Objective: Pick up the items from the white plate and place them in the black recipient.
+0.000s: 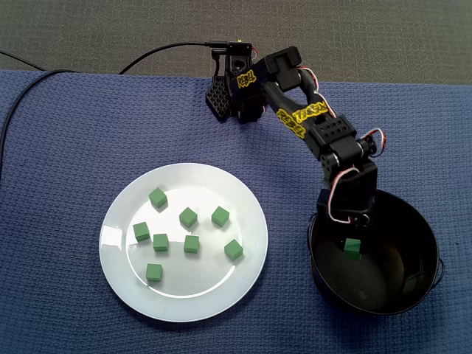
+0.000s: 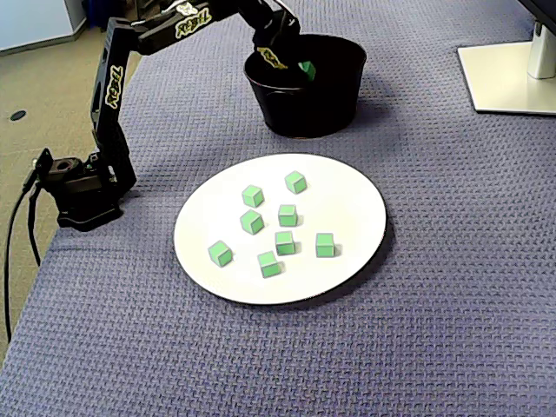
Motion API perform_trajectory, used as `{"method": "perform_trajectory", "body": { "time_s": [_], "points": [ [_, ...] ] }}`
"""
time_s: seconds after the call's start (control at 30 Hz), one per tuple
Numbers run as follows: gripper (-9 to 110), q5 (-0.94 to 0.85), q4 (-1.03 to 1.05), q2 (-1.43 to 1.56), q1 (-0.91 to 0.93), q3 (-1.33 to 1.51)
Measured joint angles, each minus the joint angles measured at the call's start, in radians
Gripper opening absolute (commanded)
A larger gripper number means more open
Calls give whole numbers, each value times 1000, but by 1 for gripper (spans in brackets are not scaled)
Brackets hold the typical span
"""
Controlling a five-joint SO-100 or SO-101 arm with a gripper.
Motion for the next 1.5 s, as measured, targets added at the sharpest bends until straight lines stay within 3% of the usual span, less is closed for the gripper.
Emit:
{"method": "perform_trajectory", "body": {
  "time_s": [0.1, 0.23, 0.47, 0.7, 0.97, 1.2, 1.5],
  "points": [
    [37, 15, -12, 0, -6, 32],
    [39, 34, 25, 2, 0, 18],
    [35, -20, 374, 149, 63, -216],
    [35, -181, 601, 359, 301, -204],
    [32, -328, 518, 457, 565, 229],
    [32, -419, 357, 459, 634, 548],
    [33, -511, 158, 459, 678, 749]
  ]
}}
